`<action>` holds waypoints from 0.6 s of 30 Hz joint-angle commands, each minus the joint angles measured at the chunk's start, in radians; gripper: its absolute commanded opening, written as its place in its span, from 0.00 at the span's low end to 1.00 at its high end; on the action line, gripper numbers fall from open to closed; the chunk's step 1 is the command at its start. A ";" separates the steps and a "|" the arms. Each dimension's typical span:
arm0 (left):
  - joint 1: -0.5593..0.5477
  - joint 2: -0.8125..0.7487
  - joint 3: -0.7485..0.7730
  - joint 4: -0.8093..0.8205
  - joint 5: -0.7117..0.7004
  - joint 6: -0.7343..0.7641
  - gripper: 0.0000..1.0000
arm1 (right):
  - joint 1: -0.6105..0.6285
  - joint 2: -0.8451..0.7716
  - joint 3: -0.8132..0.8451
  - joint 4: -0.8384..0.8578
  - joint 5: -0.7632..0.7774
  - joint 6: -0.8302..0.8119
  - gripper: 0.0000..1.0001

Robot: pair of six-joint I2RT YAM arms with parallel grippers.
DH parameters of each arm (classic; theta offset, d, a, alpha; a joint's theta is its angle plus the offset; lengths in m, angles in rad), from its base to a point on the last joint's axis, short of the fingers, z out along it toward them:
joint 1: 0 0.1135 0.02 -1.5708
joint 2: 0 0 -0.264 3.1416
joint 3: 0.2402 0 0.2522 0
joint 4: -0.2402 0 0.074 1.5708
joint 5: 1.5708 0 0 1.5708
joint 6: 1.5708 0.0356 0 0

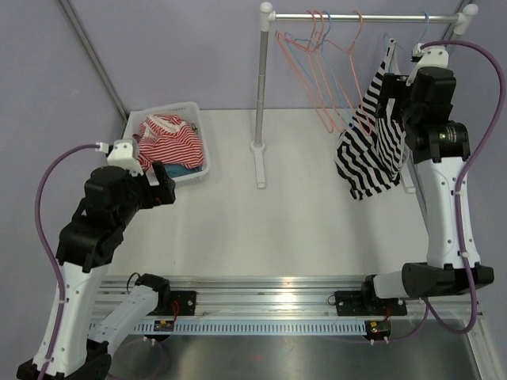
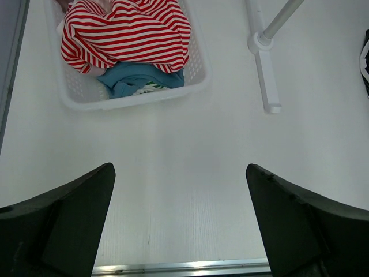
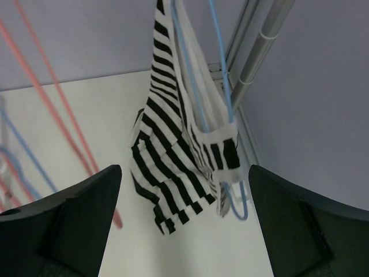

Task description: Remove the tank top from the hanger

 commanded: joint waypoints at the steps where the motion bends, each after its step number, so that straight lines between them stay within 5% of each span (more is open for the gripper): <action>1: -0.013 -0.087 -0.126 0.119 -0.034 -0.020 0.99 | -0.054 0.101 0.111 0.079 -0.023 -0.069 1.00; 11: -0.056 -0.179 -0.373 0.245 -0.011 -0.029 0.99 | -0.212 0.339 0.315 0.019 -0.290 -0.063 0.94; 18: -0.059 -0.164 -0.396 0.268 0.063 -0.030 0.99 | -0.261 0.462 0.450 -0.025 -0.431 -0.066 0.50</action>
